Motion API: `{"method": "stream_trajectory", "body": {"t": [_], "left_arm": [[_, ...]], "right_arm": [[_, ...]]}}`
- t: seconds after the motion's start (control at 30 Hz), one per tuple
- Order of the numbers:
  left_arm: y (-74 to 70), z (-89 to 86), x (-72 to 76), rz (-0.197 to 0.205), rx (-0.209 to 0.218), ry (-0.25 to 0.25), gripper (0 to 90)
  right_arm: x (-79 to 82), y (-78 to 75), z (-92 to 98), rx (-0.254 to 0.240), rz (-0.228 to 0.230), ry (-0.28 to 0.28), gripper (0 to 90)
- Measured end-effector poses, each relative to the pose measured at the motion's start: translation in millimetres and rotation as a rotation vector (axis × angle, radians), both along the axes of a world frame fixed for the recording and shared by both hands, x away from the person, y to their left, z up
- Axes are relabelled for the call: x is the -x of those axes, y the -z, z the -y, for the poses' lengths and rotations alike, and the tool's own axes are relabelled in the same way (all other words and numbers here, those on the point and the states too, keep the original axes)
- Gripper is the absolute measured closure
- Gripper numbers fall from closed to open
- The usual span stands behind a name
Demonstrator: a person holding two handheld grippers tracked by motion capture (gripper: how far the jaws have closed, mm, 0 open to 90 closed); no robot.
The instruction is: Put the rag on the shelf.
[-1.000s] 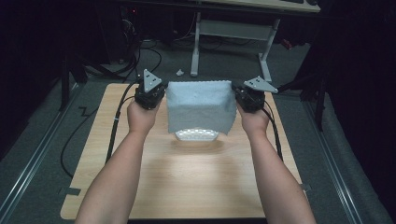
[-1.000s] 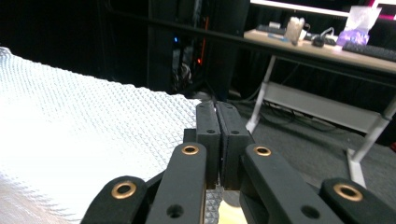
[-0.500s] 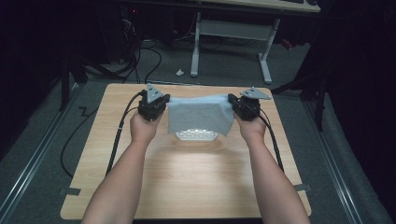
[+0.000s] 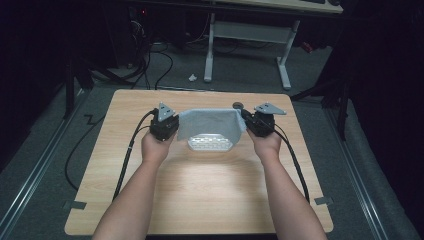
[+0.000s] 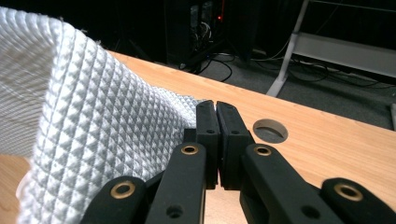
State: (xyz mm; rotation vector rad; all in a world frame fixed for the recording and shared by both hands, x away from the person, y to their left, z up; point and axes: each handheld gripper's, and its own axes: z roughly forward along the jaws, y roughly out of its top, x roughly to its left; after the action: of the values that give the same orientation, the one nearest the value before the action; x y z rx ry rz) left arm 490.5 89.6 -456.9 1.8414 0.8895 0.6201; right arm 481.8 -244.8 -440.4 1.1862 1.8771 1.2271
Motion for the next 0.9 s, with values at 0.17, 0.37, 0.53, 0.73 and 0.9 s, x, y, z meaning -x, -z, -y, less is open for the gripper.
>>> {"method": "stream_trajectory", "body": {"t": [0.17,0.37,0.53,0.73,0.9], "left_arm": [[5.6,0.5,2.8,-0.012,-0.012,0.01,90.0],[16.3,0.0,6.0,-0.037,-0.006,0.014,90.0],[22.6,0.3,8.3,-0.05,-0.003,0.019,90.0],[28.4,-1.0,10.2,-0.07,0.001,0.023,90.0],[29.5,-0.8,11.1,-0.072,-0.006,0.027,89.8]], "right_arm": [[2.3,7.8,1.6,-0.011,-0.009,0.001,89.6],[4.0,14.5,1.9,0.001,-0.031,0.002,89.6],[5.3,18.8,0.8,0.0,-0.038,-0.004,89.5],[6.8,26.9,3.7,-0.004,-0.047,0.003,89.5],[7.3,31.1,6.1,-0.001,-0.062,0.01,89.3]]}}
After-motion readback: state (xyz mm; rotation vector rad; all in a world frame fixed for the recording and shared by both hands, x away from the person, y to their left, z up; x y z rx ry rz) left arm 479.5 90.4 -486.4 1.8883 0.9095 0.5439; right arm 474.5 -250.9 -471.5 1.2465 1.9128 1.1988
